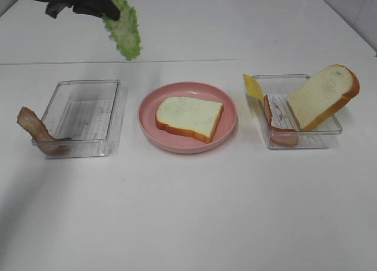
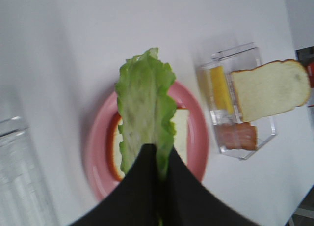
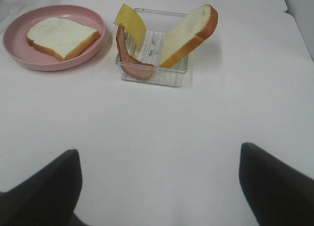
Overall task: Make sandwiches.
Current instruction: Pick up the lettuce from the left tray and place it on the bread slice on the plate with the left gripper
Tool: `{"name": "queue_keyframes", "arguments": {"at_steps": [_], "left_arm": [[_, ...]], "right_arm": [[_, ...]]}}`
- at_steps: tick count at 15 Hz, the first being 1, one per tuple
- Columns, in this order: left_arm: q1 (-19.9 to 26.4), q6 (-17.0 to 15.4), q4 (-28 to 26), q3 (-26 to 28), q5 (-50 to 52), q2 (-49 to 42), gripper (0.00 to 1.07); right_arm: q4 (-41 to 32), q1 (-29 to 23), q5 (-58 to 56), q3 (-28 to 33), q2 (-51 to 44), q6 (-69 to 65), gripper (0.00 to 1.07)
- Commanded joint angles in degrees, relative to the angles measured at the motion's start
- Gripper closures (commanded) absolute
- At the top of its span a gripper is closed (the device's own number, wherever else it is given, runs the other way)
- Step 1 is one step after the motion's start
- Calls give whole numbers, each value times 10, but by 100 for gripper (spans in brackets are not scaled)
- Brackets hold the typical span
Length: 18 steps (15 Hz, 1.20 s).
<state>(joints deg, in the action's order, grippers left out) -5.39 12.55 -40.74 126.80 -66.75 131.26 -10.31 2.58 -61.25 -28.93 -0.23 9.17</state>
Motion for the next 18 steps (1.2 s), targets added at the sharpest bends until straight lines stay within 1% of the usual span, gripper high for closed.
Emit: {"name": "queue_keyframes", "arguments": {"at_steps": [1,3,5,6,8,10,11,14,15,17,18], "left_arm": [[-41,30,-61,1,30,17,107],[-81,34,-86,1,64,36,107],[-116,56,-131,1,88,57,107],[-135,70,-162,1,94,74,107],[-153,70,-162,1,93,93,107],[-154,67,-147,1,75,111,107],[-154,61,-138,1,66,118,107],[-154,9,-57,1,50,140,107],[-151,-17,-21,1,51,141,107],[-150,-53,12,1,41,141,107],[-150,-57,23,1,37,142,107]], "right_arm": [[-2,2,3,1,-12,-1,30],[-2,2,3,1,-12,-1,30],[-2,2,3,1,-12,-1,30],[-2,2,3,1,-12,-1,30],[-2,2,3,1,-12,-1,30],[-2,2,3,1,-12,-1,30],[-2,2,3,1,-12,-1,30],[-2,2,3,1,-12,-1,30],[-2,2,3,1,-12,-1,30],[-2,2,3,1,-12,-1,30],[-2,2,3,1,-12,-1,30]]}}
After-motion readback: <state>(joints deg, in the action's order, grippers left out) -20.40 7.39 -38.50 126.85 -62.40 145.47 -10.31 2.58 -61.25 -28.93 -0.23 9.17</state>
